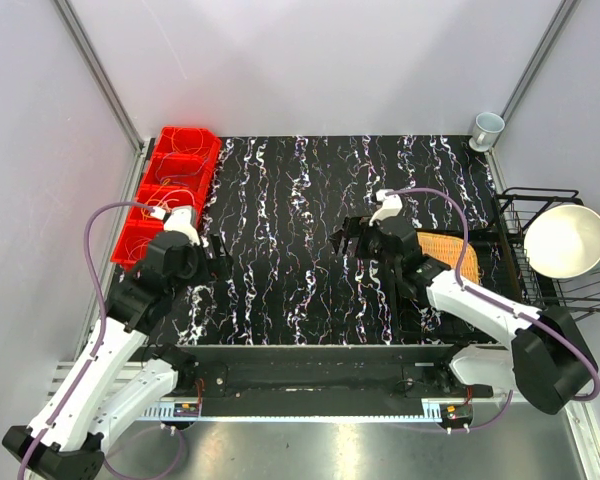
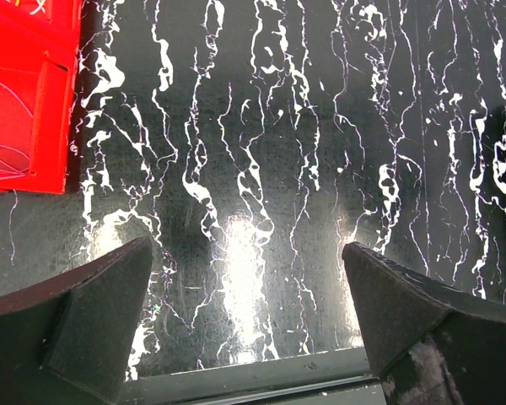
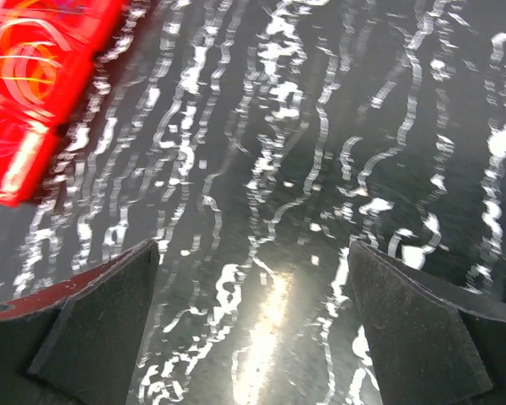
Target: Untangle the cables
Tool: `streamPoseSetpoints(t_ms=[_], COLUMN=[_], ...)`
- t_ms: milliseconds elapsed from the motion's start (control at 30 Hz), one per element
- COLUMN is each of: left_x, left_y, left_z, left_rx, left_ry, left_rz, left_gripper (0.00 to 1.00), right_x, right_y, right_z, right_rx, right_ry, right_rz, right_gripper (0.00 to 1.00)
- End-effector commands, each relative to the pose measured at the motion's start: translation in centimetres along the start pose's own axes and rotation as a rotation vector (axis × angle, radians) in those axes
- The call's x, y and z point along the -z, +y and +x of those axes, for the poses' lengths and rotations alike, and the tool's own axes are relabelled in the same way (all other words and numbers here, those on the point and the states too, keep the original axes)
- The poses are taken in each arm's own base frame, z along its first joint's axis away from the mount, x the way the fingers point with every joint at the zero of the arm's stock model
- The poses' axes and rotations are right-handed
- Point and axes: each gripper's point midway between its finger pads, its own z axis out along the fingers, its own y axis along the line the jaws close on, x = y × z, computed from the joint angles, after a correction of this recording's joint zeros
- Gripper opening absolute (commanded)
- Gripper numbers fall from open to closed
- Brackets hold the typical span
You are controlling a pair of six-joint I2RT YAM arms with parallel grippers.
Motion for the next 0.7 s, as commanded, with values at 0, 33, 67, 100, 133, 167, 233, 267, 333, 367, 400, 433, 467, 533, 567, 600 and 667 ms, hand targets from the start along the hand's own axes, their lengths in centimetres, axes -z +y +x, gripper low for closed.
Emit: streamPoseSetpoints(t_ms=[0,33,67,100,133,167,233,267,333,367,400,433,467,533,567,600,667], left_x=[0.1,0.1,-0.1,-0.2,-0.5,-0.8,-1.7,-1.9,-2.8,-2.9,-3.4,-3.7,-3.9,-4.3,-4.4,-3.4,-3.5], left_y=[0.1,0.3,0.6,0.9,1.2,1.3,1.8,2.5,3.2,4.7,5.4,6.0,6.1,6.2,5.8,5.9,8.0], left_z=[-2.0,-2.1,-2.1,-2.2,-2.1,-2.0,-2.0,-2.3,-2.3,-2.8,-3.3,-3.4,-3.8,-4.5,-4.8,-6.7,-6.5], left_rx=[0.02,0.015,0.01,0.011,0.008,0.001,-0.016,-0.011,-0.024,-0.007,0.019,-0.005,-0.029,-0.106,-0.134,-0.119,-0.117], left_ry=[-0.082,-0.085,-0.088,-0.097,-0.094,-0.094,-0.097,-0.115,-0.147,-0.197,-0.271,-0.31,-0.357,-0.5,-0.545,-0.677,-0.72], left_rz=[-0.026,-0.034,-0.052,-0.067,-0.084,-0.089,-0.112,-0.151,-0.183,-0.266,-0.287,-0.302,-0.295,-0.259,-0.218,-0.209,-0.293], left_gripper=[0.99,0.99,0.99,0.99,0.99,0.99,0.99,0.99,0.99,0.99,0.99,0.99,0.98,0.99,0.99,0.99,0.99], right_x=[0.1,0.2,0.2,0.1,-0.1,-0.2,-0.5,-0.7,-0.8,-0.9,-0.9,-1.0,-1.0,-1.0,-0.8,-0.7,-0.5], right_y=[3.6,4.3,4.5,4.5,4.7,4.6,4.4,4.4,4.4,4.3,4.3,4.3,4.3,4.3,4.5,4.6,4.7], right_z=[-3.0,-2.3,-2.0,-1.7,-1.0,-0.8,-0.1,0.0,0.4,0.4,0.6,0.8,0.6,0.9,0.8,0.7,0.8], right_rx=[-0.021,-0.012,-0.005,0.01,0.019,0.026,0.044,0.05,0.048,0.049,0.049,0.049,0.05,0.05,0.051,0.051,0.052], right_ry=[-0.082,-0.051,-0.042,-0.034,-0.012,-0.005,0.014,0.018,0.029,0.03,0.032,0.038,0.035,0.045,0.043,0.041,0.042], right_rz=[-0.15,-0.195,-0.211,-0.221,-0.237,-0.238,-0.238,-0.238,-0.243,-0.244,-0.246,-0.247,-0.245,-0.247,-0.254,-0.261,-0.27], right_gripper=[1.0,1.0,1.0,1.0,1.0,1.0,1.0,1.0,1.0,1.0,1.0,1.0,1.0,1.0,1.0,1.0,1.0])
